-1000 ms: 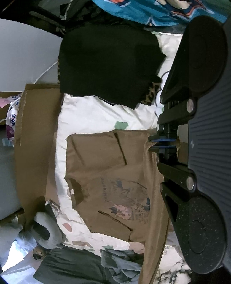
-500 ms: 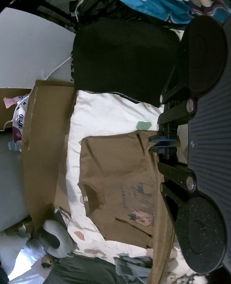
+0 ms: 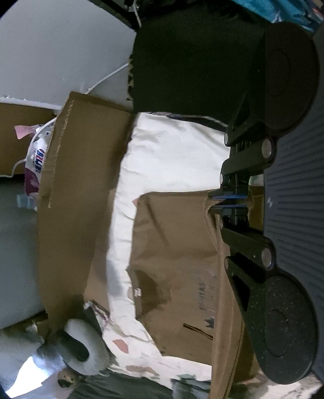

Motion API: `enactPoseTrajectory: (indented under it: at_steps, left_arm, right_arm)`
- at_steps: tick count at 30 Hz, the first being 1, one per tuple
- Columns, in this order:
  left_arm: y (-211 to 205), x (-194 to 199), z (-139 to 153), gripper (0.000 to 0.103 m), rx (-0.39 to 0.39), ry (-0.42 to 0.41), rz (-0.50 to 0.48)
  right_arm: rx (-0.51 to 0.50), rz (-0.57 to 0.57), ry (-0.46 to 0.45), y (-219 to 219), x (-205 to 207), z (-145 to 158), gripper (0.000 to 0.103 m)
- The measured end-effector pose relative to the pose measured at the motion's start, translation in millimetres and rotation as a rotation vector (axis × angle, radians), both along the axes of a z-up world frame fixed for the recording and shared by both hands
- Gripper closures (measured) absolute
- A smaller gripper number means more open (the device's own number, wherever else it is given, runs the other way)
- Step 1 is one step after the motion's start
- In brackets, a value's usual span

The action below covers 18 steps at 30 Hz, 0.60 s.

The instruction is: Fold clothes

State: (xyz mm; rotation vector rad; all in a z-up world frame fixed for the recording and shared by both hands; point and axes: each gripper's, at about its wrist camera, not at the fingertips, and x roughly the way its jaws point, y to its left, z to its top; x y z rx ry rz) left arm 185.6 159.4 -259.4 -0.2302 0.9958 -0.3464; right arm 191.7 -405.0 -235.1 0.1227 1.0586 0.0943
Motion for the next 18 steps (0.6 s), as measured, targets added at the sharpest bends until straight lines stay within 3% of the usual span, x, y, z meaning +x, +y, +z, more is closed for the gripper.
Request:
enactPoseTrajectory:
  at_steps: [18]
  left_arm:
    - [-26.6, 78.7, -72.3, 0.101, 0.025, 0.013, 0.022]
  right_arm:
    - [-0.044, 0.029, 0.054, 13.7, 86.2, -80.9, 0.101]
